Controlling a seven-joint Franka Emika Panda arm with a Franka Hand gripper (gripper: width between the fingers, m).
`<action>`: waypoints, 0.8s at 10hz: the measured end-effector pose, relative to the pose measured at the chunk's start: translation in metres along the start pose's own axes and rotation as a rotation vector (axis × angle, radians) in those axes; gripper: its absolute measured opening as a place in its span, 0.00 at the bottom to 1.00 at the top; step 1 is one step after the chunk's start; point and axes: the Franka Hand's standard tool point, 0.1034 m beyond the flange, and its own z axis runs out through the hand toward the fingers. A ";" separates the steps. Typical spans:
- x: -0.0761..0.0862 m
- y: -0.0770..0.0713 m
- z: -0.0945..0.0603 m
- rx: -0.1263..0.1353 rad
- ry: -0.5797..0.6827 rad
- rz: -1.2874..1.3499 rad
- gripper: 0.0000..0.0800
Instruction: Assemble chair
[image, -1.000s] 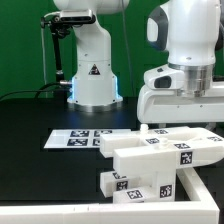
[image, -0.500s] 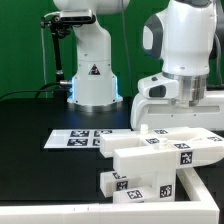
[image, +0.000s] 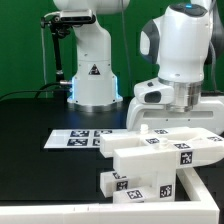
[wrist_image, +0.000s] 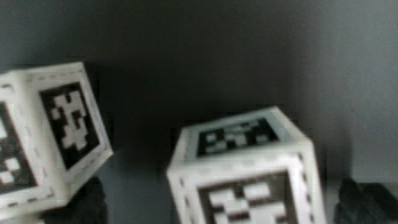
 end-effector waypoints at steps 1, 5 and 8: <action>-0.001 0.000 0.001 -0.001 -0.003 0.000 0.81; -0.002 -0.002 0.001 0.000 -0.003 0.008 0.66; -0.002 -0.002 0.000 0.000 -0.002 0.008 0.33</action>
Offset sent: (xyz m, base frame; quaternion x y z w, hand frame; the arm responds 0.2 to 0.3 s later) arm -0.0034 0.0038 -0.0018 0.0069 0.0017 0.0089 0.9999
